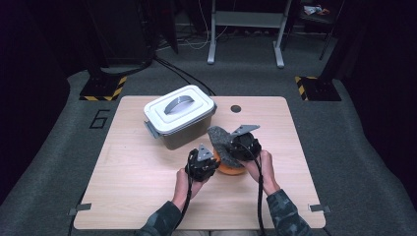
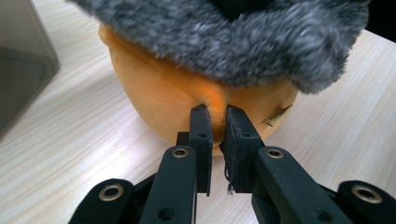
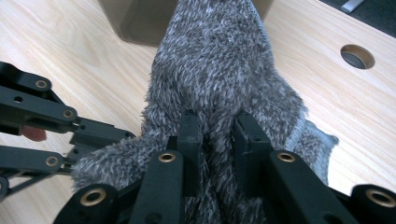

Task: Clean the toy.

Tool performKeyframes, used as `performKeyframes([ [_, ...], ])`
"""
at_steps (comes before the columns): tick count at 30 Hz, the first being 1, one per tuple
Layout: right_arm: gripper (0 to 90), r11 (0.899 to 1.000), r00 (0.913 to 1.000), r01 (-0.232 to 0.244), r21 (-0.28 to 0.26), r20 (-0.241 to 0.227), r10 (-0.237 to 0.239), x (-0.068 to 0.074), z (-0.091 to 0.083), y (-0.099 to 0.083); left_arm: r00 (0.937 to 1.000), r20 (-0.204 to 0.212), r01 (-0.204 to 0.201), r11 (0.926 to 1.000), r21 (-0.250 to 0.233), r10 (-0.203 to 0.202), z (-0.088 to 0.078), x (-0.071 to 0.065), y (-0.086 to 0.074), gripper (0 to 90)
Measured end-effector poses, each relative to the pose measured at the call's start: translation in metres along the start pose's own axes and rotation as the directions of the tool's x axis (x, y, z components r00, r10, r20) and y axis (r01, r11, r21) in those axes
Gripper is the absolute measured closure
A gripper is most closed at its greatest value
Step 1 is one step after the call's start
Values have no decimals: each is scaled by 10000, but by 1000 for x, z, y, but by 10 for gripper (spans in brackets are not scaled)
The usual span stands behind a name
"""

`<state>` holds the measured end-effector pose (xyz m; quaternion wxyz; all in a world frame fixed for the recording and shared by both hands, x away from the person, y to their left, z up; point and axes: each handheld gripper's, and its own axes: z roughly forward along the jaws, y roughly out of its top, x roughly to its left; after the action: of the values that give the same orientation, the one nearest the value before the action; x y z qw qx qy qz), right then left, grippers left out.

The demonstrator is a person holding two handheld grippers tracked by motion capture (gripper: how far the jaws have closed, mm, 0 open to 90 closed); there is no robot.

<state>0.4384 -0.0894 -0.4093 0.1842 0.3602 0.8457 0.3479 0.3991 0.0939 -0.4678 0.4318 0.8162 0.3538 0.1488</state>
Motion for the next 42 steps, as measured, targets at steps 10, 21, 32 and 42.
performKeyframes([
  [10, 744, 9981, 9976, -620, 32, 300, 619, -15, -7, -10, 10000, -3, 39, 10000, 3, -39, 0, 2, -3, 822],
  [21, 743, 9915, 9888, -1296, 121, 765, 1283, -35, -13, -27, 9999, -13, 173, 9999, 14, -173, 1, 2, -5, 822],
  [32, 741, 9785, 9743, -2012, 452, 1123, 1951, -56, -15, -54, 9998, 39, 199, 9998, 25, -200, 1, 1, -6, 821],
  [42, 740, 9589, 9589, -2666, 971, 1267, 2538, -67, -1, -76, 9997, 50, 229, 9997, 52, -229, 2, 3, -6, 820],
])
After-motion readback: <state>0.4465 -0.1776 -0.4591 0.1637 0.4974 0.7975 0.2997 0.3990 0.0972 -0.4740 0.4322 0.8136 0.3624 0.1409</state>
